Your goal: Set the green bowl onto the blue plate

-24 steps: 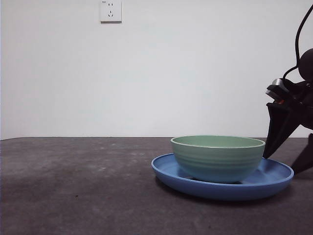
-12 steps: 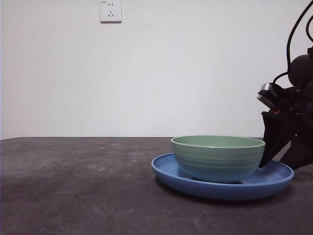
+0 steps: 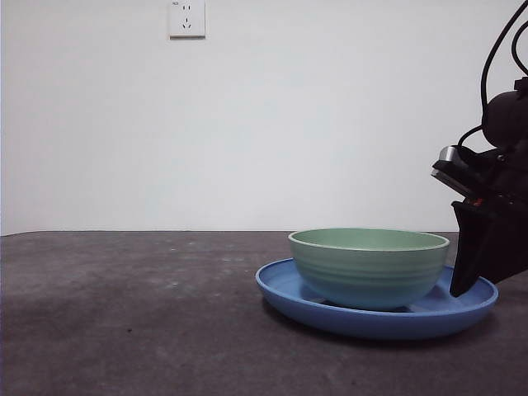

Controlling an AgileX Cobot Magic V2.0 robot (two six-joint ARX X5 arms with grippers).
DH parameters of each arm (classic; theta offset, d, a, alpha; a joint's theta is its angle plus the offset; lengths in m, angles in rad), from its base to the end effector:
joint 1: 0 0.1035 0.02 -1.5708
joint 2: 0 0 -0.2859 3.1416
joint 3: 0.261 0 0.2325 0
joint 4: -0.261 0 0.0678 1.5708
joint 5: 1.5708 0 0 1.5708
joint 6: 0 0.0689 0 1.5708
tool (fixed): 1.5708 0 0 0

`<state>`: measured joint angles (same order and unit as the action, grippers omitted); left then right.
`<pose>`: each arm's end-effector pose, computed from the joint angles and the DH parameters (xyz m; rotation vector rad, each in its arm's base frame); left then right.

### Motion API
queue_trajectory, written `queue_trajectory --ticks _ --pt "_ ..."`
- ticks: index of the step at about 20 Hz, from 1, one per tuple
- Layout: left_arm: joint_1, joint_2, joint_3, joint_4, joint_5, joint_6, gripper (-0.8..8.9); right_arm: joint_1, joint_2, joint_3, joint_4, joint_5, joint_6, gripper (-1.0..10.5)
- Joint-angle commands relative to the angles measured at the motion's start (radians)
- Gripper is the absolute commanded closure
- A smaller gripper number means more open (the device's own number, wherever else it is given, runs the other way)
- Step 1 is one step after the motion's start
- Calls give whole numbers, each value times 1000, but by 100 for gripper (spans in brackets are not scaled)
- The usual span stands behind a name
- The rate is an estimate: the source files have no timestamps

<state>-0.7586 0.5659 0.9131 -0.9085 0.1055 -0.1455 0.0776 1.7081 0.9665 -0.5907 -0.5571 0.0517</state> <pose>0.0566 -0.0637 0.3171 0.0526 0.6069 -0.7975 0.2914 0.0592 0.1565 0.3637 1.3288 0.5034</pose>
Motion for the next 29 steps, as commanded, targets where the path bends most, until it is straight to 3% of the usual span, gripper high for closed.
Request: queue_trajectory --ticks 1,7,18,29 --pt "-8 1 8 12 3 -2 251 4 18 57 -25 5 20 937" --pt "-8 1 8 12 3 -2 251 75 18 209 -96 0 58 937" --pt "-8 1 8 14 3 -2 251 317 57 246 30 2 192 937" --pt "-8 1 8 12 3 -3 251 359 195 246 74 34 220 936"
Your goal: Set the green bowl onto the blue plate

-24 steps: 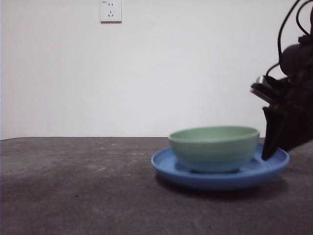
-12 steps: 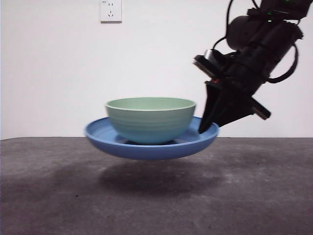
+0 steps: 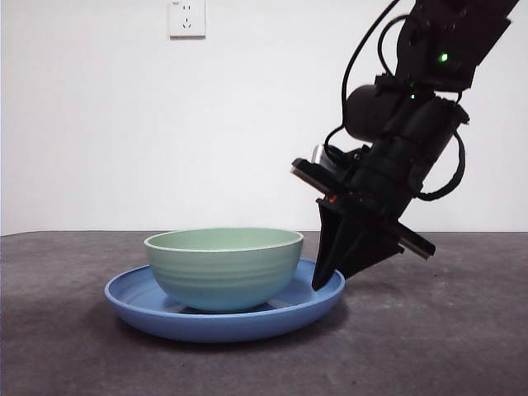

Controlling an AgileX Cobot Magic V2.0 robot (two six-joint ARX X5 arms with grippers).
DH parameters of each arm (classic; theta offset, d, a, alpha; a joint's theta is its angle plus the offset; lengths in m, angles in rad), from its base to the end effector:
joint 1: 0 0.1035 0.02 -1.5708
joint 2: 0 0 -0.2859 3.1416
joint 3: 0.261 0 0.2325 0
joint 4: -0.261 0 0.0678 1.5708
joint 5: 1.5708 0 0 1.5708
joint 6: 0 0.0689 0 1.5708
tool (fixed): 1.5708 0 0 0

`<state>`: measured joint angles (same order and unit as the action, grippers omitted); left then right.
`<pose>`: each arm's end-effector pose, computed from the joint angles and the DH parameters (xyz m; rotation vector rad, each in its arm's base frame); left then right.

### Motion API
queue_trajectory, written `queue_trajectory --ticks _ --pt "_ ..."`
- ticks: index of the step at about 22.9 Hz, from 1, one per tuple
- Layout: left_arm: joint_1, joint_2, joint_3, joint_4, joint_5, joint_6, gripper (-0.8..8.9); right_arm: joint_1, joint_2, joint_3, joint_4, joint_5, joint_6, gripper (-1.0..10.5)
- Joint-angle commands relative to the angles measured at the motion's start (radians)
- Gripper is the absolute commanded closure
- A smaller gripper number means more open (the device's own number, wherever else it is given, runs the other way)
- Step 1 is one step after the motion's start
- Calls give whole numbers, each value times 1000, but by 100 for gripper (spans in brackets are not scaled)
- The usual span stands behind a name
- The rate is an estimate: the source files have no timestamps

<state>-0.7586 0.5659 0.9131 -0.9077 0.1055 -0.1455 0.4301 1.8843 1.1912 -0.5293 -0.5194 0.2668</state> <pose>0.0567 -0.0637 0.3172 0.0523 0.6062 -0.7976 0.3156 0.1824 0.1582 0.2704 1.3668 0.6520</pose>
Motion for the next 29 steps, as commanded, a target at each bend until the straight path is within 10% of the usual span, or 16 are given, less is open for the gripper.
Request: queue_trajectory --ticks 1,18,29 --pt "-8 1 8 11 3 -4 251 7 18 22 22 -4 6 935" --pt "-8 1 8 11 3 -5 251 -55 -336 33 -270 89 -141 431" --pt "-8 1 8 13 3 -5 251 -52 -827 -143 -341 135 -156 398"
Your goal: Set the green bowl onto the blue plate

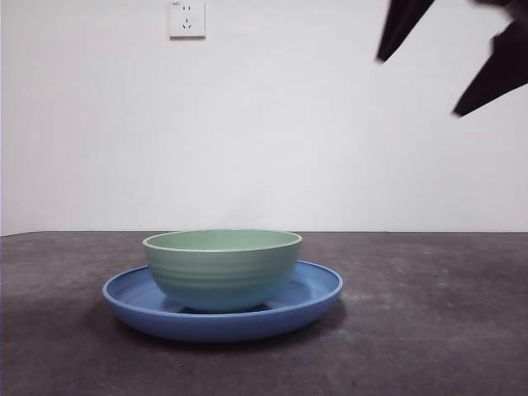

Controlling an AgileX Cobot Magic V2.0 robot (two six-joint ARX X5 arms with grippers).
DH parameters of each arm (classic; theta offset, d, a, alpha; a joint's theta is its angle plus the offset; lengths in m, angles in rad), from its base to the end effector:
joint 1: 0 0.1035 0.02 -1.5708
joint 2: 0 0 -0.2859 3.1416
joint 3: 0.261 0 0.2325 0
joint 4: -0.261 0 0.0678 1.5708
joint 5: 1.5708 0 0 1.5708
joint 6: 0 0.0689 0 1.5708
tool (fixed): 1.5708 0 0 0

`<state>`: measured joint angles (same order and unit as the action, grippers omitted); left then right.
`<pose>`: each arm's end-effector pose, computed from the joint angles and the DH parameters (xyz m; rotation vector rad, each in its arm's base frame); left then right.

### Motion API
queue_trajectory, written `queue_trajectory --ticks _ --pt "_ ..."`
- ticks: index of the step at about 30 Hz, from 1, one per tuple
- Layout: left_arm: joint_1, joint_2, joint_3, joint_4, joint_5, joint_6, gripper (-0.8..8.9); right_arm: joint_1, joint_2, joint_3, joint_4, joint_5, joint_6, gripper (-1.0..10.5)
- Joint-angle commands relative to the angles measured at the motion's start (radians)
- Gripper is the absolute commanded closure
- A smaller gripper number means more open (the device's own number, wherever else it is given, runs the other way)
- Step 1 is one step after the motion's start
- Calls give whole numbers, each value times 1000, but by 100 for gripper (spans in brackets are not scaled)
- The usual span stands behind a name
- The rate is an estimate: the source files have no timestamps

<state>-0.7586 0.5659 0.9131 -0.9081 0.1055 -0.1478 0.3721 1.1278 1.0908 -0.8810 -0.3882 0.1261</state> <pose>0.0566 -0.0637 0.3171 0.0503 0.6075 -0.7968 0.1806 0.0985 0.3089 0.1188 0.9823 0.6450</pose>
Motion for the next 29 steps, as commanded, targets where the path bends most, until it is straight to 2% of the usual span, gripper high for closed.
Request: queue_trajectory --ticks 1,8,14,20,27,28,29 --pt "-8 1 8 14 3 -3 251 6 -120 -75 18 4 -14 398" --pt "-8 1 8 16 3 -3 251 6 -433 -240 45 4 -14 398" --pt "-8 1 8 18 3 -3 251 6 -629 -272 20 1 -6 398" --pt "-8 1 8 18 3 -3 251 6 -702 -272 8 -7 -6 398" --pt "-8 1 8 18 3 1 260 6 -706 -272 12 -7 6 399" --pt "-8 1 8 16 3 1 322 6 -706 -272 12 -8 6 423" --pt "-8 1 8 11 3 0 532 6 -706 -272 11 -8 5 558"
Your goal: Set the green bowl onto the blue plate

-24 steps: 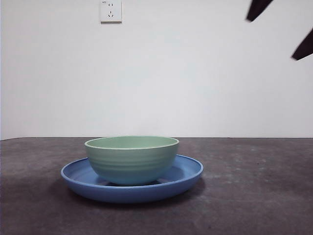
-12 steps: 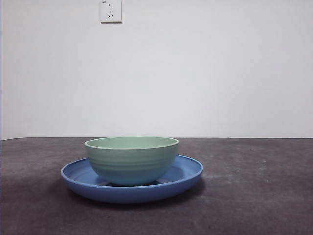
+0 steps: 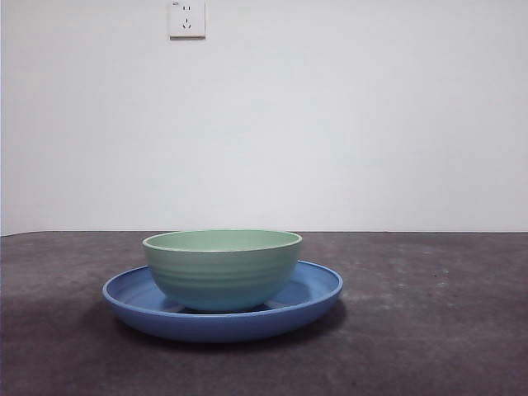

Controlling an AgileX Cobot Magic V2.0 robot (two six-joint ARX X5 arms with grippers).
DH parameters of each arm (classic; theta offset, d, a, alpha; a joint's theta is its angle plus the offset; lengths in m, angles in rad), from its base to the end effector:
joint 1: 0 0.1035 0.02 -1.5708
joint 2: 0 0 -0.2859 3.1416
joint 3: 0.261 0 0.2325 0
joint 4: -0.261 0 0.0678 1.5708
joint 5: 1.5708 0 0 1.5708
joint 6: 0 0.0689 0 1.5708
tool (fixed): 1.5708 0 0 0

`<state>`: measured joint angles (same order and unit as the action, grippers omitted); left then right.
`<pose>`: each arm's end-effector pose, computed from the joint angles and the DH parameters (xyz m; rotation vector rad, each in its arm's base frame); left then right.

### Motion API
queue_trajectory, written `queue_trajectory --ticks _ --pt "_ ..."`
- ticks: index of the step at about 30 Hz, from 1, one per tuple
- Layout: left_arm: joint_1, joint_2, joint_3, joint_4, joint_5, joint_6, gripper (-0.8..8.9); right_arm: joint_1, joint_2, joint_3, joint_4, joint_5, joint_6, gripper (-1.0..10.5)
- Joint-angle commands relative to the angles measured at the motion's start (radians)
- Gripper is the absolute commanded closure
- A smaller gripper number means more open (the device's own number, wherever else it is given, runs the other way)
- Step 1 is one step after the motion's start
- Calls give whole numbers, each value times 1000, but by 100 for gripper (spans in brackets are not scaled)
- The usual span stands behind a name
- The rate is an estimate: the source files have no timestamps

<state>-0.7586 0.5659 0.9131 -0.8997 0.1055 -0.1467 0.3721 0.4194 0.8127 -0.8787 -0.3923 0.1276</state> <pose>0.0571 -0.0641 0.3181 0.0485 0.5989 -0.7985 0.0460 0.0462 0.3001 0.1239 0.5443 0.7163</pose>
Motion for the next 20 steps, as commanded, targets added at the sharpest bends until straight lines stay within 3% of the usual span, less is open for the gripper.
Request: queue_trajectory --ticks 1,2,3,20 --pt "-8 1 8 0 3 2 740 6 2 6 8 -4 2 734" --pt "-8 1 8 2 3 7 796 6 3 6 8 -4 -2 957" --pt "-8 2 8 7 3 15 784 6 3 6 10 -5 -7 914" --pt "-8 2 8 9 3 15 807 6 3 6 11 -10 -5 921"
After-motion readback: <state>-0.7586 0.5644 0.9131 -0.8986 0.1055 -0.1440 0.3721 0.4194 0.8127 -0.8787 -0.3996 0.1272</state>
